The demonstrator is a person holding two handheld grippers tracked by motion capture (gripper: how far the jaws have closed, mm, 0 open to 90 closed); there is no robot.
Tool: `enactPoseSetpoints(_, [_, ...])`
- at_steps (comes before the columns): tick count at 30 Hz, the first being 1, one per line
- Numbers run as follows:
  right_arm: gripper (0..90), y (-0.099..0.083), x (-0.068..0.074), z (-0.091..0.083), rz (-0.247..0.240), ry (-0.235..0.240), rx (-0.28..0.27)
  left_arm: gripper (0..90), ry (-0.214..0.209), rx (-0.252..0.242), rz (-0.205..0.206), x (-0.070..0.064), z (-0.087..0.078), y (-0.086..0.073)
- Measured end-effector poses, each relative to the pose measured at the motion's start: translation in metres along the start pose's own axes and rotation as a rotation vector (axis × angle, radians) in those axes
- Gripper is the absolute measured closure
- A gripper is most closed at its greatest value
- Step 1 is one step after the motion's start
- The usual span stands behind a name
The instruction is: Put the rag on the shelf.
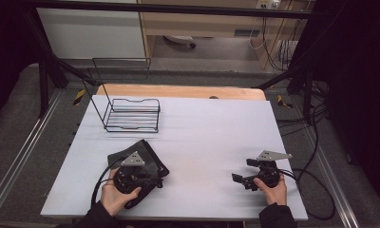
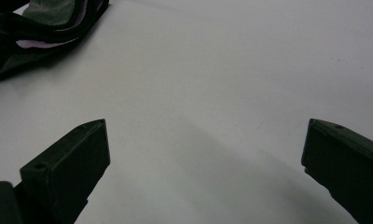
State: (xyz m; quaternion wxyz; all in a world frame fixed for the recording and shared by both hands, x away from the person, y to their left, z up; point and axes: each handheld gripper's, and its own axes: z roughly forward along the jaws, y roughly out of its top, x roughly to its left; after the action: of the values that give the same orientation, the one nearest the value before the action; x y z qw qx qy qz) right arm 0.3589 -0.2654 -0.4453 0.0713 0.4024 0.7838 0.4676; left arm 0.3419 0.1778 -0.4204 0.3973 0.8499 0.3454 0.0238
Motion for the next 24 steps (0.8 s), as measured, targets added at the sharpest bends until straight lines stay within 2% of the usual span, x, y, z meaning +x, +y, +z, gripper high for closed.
enactPoseSetpoints(4, [1.7,0.0,0.0,0.001,0.001,0.001,-0.005,65.3,-0.025,0.012,-0.006,0.0,-0.002,0.001])
enactPoseSetpoints(6, [1.8,0.0,0.0,0.001,0.001,-0.001,-0.009,56.3,-0.029,-0.013,0.002,-0.001,-0.01,0.003])
enactPoseSetpoints(7, [1.9,0.002,0.002,0.001,0.003,-0.005,-0.013,47.4,-0.027,-0.028,0.004,0.0,-0.016,0.005])
enactPoseSetpoints(8, [1.9,0.003,0.003,0.002,0.006,-0.006,-0.019,42.4,-0.022,-0.039,0.004,0.002,-0.022,0.006])
enactPoseSetpoints(11, [2.0,0.006,0.006,0.005,-0.004,-0.002,-0.026,37.0,0.043,-0.072,0.0,0.012,-0.041,0.009])
enactPoseSetpoints(14, [2.0,0.015,0.018,0.014,-0.017,0.007,-0.025,29.4,0.096,-0.117,-0.047,0.03,-0.06,0.007])
enactPoseSetpoints(16, [2.0,0.022,0.026,0.022,-0.028,0.021,-0.023,27.6,0.149,-0.133,-0.073,0.042,-0.069,0.003])
enactPoseSetpoints(17, [2.0,0.022,0.026,0.022,-0.028,0.021,-0.023,27.6,0.173,-0.134,-0.094,0.049,-0.073,0.0])
enactPoseSetpoints(18, [2.1,0.031,0.035,0.031,-0.035,0.031,-0.023,26.8,0.195,-0.136,-0.116,0.056,-0.077,-0.003])
enactPoseSetpoints(19, [2.1,0.031,0.035,0.031,-0.035,0.031,-0.023,26.8,0.216,-0.139,-0.139,0.063,-0.079,-0.008])
enactPoseSetpoints(20, [2.9,0.039,0.046,0.041,-0.035,0.044,-0.029,26.5,0.236,-0.137,-0.157,0.068,-0.081,-0.013])
enactPoseSetpoints(21, [2.9,0.039,0.046,0.041,-0.035,0.044,-0.029,26.5,0.253,-0.132,-0.175,0.074,-0.082,-0.018])
enactPoseSetpoints(22, [3.5,0.048,0.058,0.053,-0.053,0.046,-0.018,24.4,0.262,-0.126,-0.193,0.079,-0.083,-0.024])
enactPoseSetpoints(24, [4.3,0.057,0.071,0.066,-0.064,0.052,-0.006,23.3,0.277,-0.116,-0.214,0.087,-0.083,-0.036])
